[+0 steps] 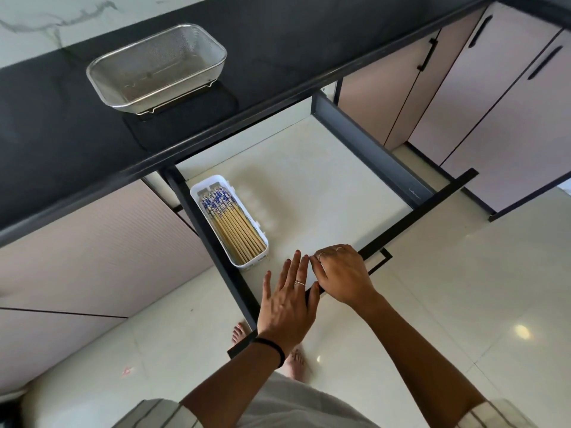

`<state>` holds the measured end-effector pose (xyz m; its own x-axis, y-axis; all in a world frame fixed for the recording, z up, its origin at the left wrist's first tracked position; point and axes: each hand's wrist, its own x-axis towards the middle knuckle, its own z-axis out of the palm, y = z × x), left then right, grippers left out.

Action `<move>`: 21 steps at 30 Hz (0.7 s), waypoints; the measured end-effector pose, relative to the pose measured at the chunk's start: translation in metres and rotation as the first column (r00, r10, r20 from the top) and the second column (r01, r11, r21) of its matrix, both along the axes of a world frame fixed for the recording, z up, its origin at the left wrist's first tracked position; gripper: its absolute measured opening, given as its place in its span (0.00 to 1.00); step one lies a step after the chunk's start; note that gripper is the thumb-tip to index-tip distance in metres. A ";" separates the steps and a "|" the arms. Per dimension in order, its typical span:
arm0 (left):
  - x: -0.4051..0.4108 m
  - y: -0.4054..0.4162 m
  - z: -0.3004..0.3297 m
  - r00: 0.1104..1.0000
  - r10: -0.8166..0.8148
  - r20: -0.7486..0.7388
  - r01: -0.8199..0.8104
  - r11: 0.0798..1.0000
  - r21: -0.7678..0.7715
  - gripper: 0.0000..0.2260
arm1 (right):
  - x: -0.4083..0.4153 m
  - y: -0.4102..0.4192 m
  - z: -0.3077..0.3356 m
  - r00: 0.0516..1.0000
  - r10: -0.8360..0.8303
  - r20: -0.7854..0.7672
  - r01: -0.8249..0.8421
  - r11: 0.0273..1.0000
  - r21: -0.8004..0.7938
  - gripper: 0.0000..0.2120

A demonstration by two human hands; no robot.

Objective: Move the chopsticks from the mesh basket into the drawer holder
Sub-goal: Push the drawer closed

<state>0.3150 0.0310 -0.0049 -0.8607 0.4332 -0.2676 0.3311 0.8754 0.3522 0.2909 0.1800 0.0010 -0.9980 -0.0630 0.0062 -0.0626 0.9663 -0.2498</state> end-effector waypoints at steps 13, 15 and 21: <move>-0.035 -0.013 -0.010 0.999 -0.006 -0.046 0.005 1.000 -0.012 0.33 | -0.035 -0.014 -0.002 1.000 -0.019 -0.020 0.020 0.999 0.025 0.18; -0.050 -0.019 -0.008 0.998 -0.001 -0.056 0.001 1.000 -0.001 0.34 | -0.051 -0.020 -0.002 1.000 -0.014 -0.025 0.015 1.000 0.027 0.18; -0.105 -0.040 -0.001 0.991 -0.004 -0.136 0.015 0.997 0.082 0.26 | -0.107 -0.038 0.000 0.999 -0.005 -0.036 0.006 0.999 0.031 0.16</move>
